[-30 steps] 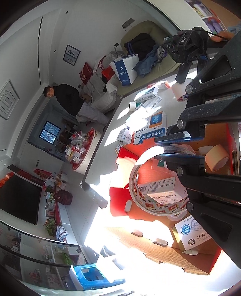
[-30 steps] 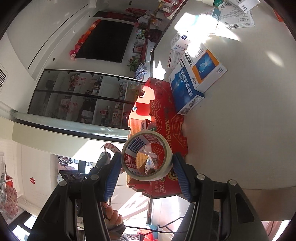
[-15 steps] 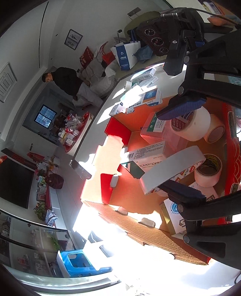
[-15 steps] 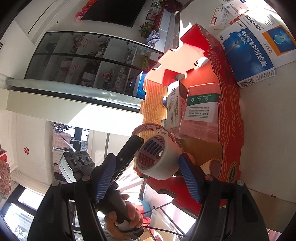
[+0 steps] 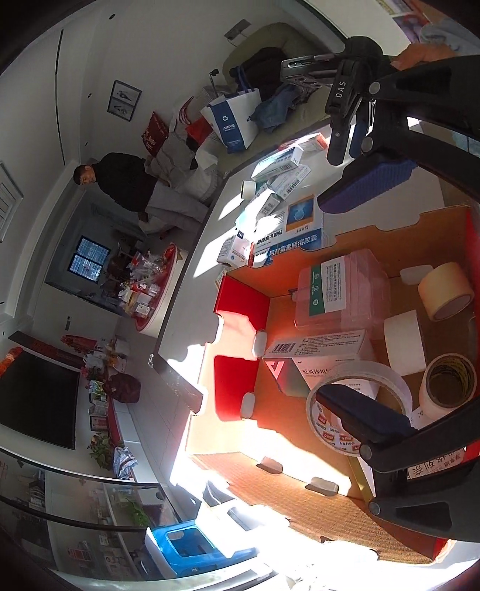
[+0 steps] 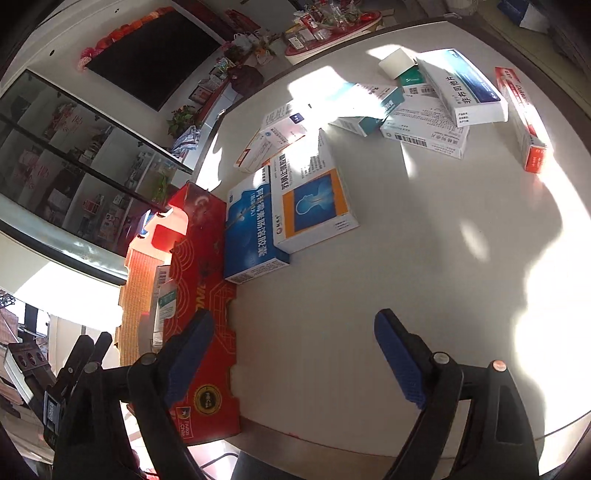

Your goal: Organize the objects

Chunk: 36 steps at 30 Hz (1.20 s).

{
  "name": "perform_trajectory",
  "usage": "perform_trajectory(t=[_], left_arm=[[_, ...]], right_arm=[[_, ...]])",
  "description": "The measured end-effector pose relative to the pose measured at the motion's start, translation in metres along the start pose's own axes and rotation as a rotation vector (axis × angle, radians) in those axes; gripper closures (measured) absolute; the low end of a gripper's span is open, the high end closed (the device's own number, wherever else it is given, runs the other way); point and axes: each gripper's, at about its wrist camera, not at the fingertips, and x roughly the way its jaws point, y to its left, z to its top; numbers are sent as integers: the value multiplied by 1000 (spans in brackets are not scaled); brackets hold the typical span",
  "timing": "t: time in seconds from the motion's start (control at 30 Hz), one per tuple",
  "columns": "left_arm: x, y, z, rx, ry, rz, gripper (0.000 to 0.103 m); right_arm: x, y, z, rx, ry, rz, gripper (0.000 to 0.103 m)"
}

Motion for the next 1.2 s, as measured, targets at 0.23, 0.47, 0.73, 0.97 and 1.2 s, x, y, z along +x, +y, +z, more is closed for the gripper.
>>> perform_trajectory(t=[0.23,0.47,0.73,0.97,1.2], left_arm=[[30,-49,-5,66,61,-56,7],[44,-68,-6,119,108,-81,7],[48,-69,-15,166,151,-88,7],[50,-57,-11,117,150,-110,7],[42,-56,-9,115,140,-92,7]], right_arm=[[30,-17,28,-46,8,-78,15],[78,23,67,-169,11,-133,15],[110,49,81,-278,12,-236,13],[111,50,81,-312,35,-260,8],[115,52,83,-314,99,-265,8]])
